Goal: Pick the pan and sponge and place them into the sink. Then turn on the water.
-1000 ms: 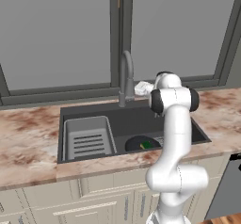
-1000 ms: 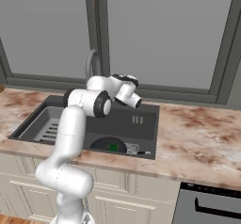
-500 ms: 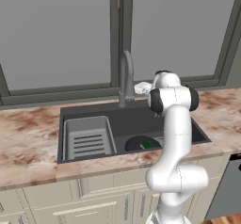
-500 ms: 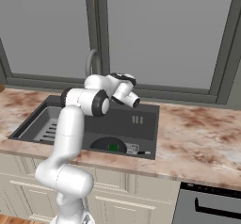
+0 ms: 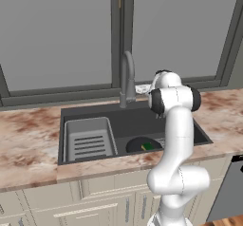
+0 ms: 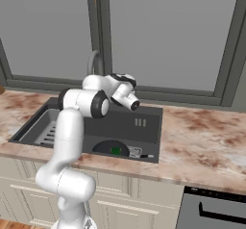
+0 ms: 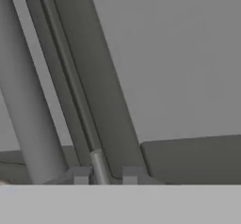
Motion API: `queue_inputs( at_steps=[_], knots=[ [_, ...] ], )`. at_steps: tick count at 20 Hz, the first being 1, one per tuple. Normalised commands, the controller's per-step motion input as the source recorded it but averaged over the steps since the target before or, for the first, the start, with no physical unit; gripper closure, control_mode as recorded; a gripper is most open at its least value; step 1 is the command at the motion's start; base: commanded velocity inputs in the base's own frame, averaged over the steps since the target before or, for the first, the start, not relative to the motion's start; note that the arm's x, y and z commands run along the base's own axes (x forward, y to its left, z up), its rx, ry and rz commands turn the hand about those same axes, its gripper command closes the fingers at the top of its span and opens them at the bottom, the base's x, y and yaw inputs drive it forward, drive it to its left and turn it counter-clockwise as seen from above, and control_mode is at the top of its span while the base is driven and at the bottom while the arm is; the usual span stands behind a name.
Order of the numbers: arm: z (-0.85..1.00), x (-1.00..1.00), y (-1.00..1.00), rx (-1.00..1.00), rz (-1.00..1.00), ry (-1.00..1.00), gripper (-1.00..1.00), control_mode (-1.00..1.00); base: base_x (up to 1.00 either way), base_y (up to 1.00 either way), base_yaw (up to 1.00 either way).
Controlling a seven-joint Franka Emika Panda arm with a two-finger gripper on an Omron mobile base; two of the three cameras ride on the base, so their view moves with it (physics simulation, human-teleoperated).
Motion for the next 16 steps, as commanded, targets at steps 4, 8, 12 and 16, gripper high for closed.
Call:
queue_inputs(
  at_steps=[4, 8, 12, 16],
  knots=[
    [-0.40, 0.00, -0.44, 0.00, -0.14, 0.12, 1.00, -1.00, 0.00, 0.00, 0.00],
    [-0.45, 0.00, -0.62, 0.00, -0.13, 0.12, 1.00, -1.00, 0.00, 0.00, 0.00],
    [-0.47, 0.00, -0.65, 0.00, -0.12, 0.11, 1.00, -1.00, 0.00, 0.00, 0.00],
    [-0.50, 0.00, -0.56, 0.00, -0.12, 0.10, 1.00, -1.00, 0.00, 0.00, 0.00]
  ],
)
